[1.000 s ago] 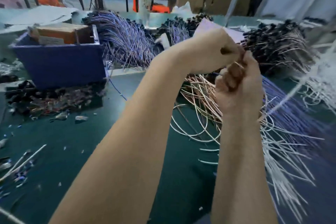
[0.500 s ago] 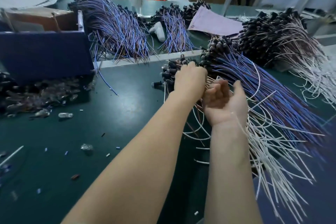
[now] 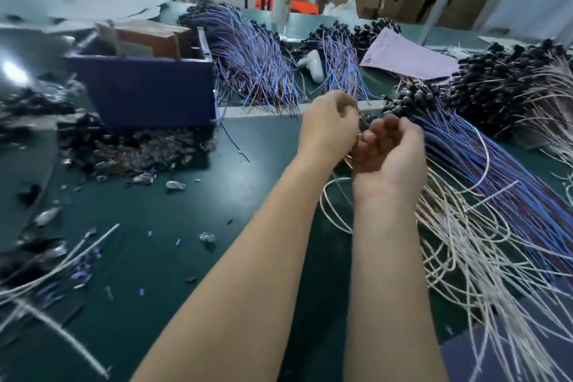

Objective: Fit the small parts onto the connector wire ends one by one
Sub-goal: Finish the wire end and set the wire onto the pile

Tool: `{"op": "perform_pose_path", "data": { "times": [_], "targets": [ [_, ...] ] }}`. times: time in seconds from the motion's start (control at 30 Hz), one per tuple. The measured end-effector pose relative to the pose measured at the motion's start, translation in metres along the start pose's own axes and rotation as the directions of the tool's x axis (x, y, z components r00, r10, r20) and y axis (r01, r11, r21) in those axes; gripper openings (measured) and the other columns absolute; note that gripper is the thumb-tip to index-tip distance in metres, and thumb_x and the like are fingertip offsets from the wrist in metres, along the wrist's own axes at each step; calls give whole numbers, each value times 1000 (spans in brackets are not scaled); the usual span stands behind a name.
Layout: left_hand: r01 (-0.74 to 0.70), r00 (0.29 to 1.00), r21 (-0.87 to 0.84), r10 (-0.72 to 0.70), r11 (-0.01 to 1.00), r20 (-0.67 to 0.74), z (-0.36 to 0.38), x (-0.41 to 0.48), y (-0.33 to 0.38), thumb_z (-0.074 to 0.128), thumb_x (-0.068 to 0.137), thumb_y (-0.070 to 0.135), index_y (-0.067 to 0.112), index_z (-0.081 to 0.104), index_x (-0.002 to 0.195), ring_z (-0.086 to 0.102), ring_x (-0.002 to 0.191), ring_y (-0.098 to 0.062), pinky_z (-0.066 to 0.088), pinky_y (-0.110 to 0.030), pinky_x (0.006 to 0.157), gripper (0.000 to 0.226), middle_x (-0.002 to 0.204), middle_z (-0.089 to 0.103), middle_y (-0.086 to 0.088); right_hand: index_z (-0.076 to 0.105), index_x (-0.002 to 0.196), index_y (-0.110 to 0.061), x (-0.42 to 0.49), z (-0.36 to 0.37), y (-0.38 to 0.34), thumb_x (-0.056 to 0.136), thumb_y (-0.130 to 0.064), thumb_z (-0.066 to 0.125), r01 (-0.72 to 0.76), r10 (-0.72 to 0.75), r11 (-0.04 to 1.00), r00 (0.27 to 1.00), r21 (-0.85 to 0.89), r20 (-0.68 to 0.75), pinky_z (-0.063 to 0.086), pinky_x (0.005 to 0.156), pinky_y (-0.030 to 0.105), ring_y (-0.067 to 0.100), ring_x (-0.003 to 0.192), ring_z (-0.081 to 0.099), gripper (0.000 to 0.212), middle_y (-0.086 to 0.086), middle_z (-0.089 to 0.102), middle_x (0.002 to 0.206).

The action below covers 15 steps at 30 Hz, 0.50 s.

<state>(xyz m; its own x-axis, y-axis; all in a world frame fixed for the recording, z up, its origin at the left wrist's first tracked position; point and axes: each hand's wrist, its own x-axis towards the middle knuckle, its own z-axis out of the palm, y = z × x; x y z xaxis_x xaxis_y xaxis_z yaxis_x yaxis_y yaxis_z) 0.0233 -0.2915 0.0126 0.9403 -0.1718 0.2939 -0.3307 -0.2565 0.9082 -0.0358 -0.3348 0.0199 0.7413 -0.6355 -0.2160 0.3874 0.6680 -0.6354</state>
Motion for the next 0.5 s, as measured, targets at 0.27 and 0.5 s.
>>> {"op": "perform_pose_path", "data": {
  "times": [0.27,0.5],
  "targets": [
    [11,807,-536,-324,844,-493,-176,-17,-25,46,92,6,21,57,82,53,65,-7,43,-23,62,21,76,57,4,58,78,-15,-65,79,128,92,-5,53,292,219,660,807,-692,549,52,61,29,14,58,57,19,3,61,69],
    [-144,414,-592,-495,793,-764,-293,-44,-67,42,92,5,12,50,88,42,61,-11,36,-21,58,11,73,47,2,68,106,-15,-135,115,230,90,-16,52,700,534,254,473,-667,700,43,71,33,28,97,60,22,9,68,108]
  ]
}}
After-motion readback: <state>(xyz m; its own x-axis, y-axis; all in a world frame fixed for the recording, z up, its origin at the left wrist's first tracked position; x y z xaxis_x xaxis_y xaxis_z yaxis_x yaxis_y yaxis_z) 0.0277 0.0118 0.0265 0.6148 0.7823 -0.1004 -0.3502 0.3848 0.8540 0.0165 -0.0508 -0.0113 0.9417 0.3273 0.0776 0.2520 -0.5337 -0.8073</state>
